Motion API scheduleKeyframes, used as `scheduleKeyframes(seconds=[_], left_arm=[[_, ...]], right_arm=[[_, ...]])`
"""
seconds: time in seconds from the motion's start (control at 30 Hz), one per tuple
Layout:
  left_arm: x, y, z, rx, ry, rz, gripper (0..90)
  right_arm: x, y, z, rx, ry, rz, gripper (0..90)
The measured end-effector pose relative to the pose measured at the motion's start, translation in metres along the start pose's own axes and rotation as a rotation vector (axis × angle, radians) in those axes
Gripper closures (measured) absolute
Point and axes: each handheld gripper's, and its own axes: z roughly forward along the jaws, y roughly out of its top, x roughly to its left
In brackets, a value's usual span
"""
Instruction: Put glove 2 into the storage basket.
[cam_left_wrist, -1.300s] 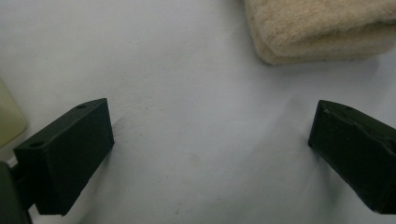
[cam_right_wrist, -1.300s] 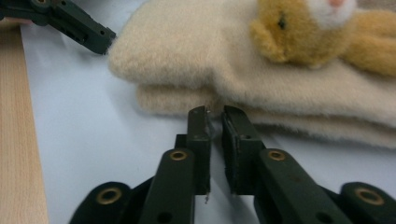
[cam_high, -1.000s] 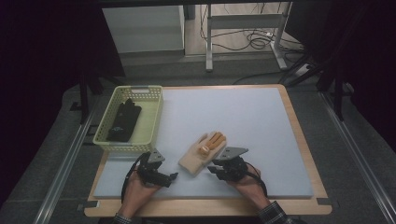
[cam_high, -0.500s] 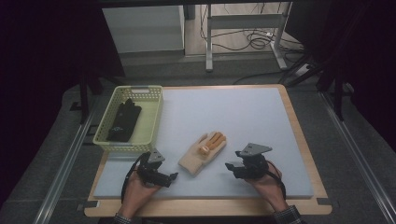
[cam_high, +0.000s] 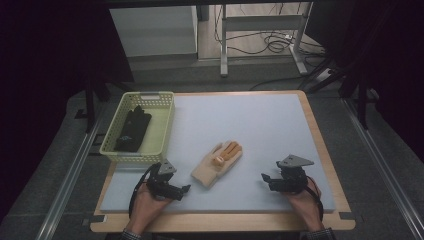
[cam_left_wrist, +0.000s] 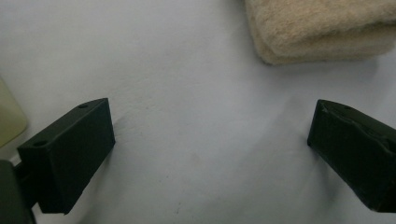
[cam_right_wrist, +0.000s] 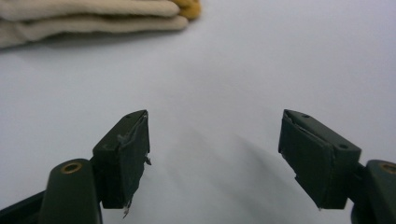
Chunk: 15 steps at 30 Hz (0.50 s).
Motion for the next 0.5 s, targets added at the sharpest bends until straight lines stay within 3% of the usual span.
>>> scheduleKeyframes(seconds=[0.2, 0.5], left_arm=[[0.0001, 0.0001, 0.0, 0.0, 0.0, -0.001, 1.1], [0.0002, 0.0002, -0.0001, 0.0, -0.001, -0.001, 1.0]], right_arm=[[-0.0101, -0.0073, 0.0063, 0.053, -0.007, 0.022, 18.6], [-0.0084, -0.0075, 0.0071, 0.06, -0.015, 0.013, 16.0]])
